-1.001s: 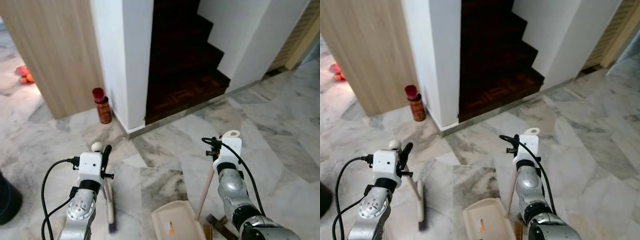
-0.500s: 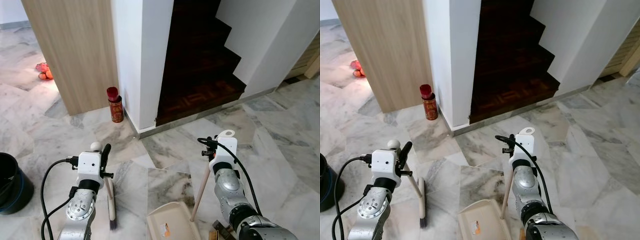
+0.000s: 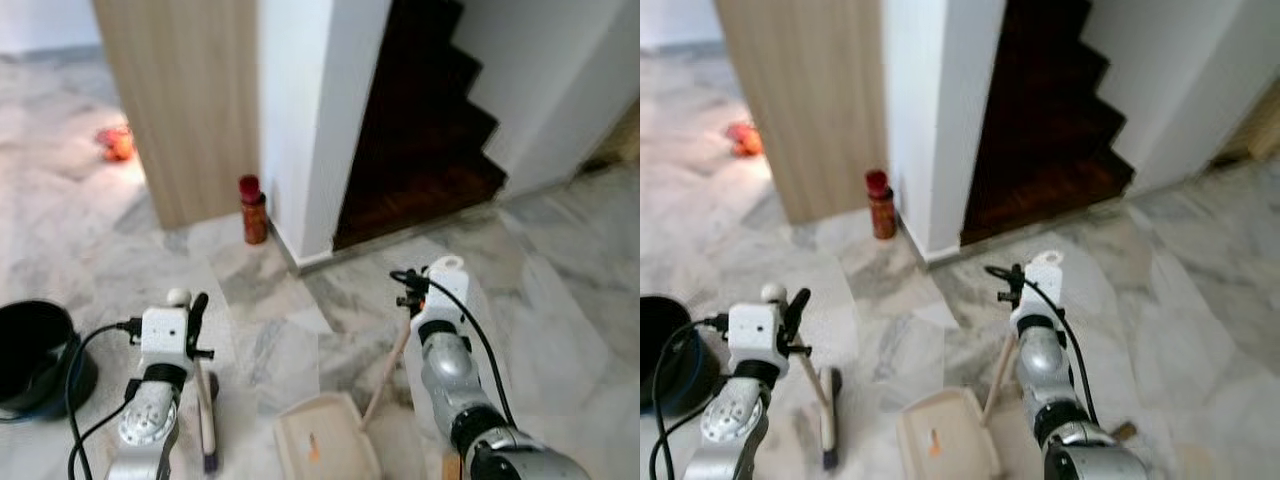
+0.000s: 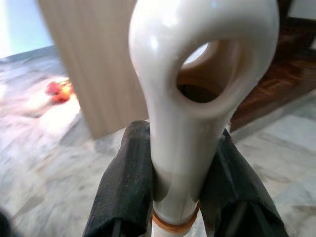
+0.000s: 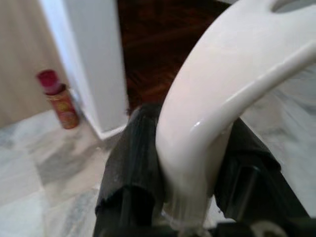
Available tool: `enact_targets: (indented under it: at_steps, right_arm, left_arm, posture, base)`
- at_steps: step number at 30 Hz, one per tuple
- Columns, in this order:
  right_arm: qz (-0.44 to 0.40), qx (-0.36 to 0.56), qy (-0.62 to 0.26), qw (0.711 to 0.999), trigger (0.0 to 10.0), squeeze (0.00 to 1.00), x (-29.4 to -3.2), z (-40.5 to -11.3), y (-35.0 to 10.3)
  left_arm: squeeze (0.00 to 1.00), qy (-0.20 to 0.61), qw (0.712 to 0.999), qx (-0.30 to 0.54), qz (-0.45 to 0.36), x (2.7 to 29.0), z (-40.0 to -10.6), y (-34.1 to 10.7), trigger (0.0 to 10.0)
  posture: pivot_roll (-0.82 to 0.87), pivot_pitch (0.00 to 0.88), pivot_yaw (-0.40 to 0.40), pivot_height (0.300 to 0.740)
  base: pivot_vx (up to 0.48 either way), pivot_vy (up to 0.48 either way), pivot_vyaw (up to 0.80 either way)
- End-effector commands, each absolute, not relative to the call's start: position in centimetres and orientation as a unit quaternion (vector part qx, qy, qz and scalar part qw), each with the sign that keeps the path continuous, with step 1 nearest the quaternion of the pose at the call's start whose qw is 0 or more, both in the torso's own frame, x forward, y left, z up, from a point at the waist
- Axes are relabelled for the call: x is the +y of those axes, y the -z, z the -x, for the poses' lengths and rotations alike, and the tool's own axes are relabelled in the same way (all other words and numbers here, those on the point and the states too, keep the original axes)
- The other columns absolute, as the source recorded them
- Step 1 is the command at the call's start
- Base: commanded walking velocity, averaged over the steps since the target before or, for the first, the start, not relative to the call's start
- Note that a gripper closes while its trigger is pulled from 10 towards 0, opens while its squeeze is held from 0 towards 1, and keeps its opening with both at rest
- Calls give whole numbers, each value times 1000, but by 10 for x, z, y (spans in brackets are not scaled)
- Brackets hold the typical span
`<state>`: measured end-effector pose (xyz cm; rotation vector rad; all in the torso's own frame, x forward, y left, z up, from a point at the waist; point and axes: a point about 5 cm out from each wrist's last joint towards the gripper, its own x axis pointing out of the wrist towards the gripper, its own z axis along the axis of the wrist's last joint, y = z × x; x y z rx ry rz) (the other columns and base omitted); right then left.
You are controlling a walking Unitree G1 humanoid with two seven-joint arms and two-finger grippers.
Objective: Sweep floor
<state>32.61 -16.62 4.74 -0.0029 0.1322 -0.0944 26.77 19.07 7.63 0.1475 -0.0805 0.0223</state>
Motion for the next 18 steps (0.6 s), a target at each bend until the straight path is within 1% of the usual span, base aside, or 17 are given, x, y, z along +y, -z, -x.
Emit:
enact_targets:
  at_steps: [1, 18]
  right_arm:
    - [4, 58, 47, 997, 10000, 0, -165, -329, -52]
    - [6, 62, 48, 997, 10000, 0, -165, -329, -51]
  left_arm:
    - [0, -1, 996, -43, -76, 186, -267, -77, 10000]
    - [0, 3, 996, -42, -74, 185, -267, -77, 10000]
  posture:
    - [47, 79, -82, 740]
    - [48, 73, -79, 740]
  base:
    - [0, 0, -800]
    - [0, 0, -799]
